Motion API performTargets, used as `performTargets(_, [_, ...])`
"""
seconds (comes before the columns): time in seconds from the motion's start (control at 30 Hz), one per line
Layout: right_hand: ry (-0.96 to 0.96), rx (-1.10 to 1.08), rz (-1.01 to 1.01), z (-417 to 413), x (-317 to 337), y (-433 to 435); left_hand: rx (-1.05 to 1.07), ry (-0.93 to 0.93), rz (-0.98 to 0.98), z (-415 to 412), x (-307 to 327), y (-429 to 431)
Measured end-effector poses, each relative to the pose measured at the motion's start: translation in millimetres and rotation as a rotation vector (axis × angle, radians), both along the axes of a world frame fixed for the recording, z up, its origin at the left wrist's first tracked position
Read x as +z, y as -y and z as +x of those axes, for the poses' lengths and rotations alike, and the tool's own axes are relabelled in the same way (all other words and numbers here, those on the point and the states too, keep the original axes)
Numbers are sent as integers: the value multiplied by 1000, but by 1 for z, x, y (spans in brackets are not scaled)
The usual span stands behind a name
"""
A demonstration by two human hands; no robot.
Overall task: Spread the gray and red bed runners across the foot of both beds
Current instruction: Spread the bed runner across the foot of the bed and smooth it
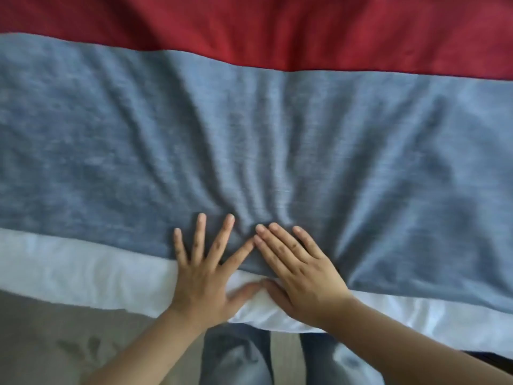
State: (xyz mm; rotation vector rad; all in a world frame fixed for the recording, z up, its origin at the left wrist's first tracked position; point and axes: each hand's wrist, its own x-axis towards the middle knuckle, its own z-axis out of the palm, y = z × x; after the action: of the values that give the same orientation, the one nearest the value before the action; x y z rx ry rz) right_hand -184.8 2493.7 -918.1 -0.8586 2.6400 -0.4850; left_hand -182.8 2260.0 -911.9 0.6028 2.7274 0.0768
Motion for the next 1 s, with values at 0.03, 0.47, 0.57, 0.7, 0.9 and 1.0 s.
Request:
performTargets(0.03, [8, -20, 3, -2, 2, -9, 2, -11, 8, -2, -1, -12])
performTargets(0.47, [-69, -424, 121, 26, 16, -193, -454, 53, 39, -41, -3, -231])
performTargets(0.57, [-115, -518, 140, 44, 15, -231, -507, 40, 41, -34, -3, -266])
performTargets(0.7, [-179, -619, 199, 66, 11, -292, -631, -2, 75, -24, -4, -322])
performTargets(0.9, [-168, -769, 246, 89, 11, -373, -767, -70, 132, -13, -9, -405])
performTargets(1.0, [-140, -779, 207, 92, 13, -397, -769, -67, 127, -3, -9, -441])
